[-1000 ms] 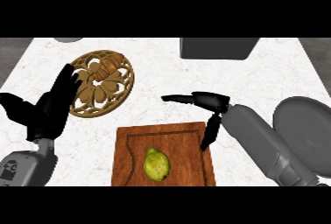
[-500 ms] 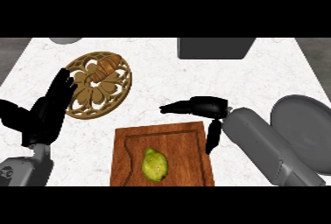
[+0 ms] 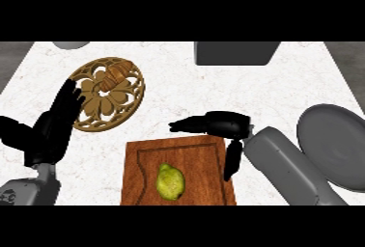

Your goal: Pick the pear from the cutting board and place it in the pan

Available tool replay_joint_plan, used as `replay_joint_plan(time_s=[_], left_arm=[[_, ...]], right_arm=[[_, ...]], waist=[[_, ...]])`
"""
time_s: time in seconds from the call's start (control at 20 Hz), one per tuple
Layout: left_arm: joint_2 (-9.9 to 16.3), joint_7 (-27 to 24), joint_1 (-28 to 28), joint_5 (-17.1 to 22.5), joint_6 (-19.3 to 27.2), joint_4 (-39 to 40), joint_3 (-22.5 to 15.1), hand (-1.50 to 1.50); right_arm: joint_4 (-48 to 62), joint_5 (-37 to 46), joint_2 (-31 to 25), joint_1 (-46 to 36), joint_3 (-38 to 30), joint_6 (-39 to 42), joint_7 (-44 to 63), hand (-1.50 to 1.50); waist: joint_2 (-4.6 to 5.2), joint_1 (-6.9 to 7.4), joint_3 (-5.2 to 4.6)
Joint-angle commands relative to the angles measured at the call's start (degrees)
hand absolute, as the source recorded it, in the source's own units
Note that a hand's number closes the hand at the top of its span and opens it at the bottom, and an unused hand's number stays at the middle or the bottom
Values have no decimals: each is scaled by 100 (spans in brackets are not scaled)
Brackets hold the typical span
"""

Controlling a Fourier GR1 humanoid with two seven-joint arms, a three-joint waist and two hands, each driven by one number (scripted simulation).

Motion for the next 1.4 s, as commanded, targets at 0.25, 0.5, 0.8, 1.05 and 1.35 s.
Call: replay_joint_plan(time_s=[0.25,0.5,0.8,1.05,1.35], left_arm=[[-210,-110,35,-225,-234,113,187,0],[-275,-210,257,-305,-421,11,215,0],[-373,-173,34,-342,-488,241,450,0],[-140,420,-484,-289,-580,136,660,0],[-373,643,-412,-476,-495,-141,533,0]], right_arm=[[-312,798,511,357,-113,244,487,-150],[194,1070,962,73,-377,255,587,-150],[508,1531,1315,112,-382,262,445,-150],[779,1121,1362,223,282,-438,583,-150],[850,529,1367,58,641,-519,829,-150]], waist=[[8,16,0],[11,42,1],[11,33,1],[16,67,2],[15,66,2]])
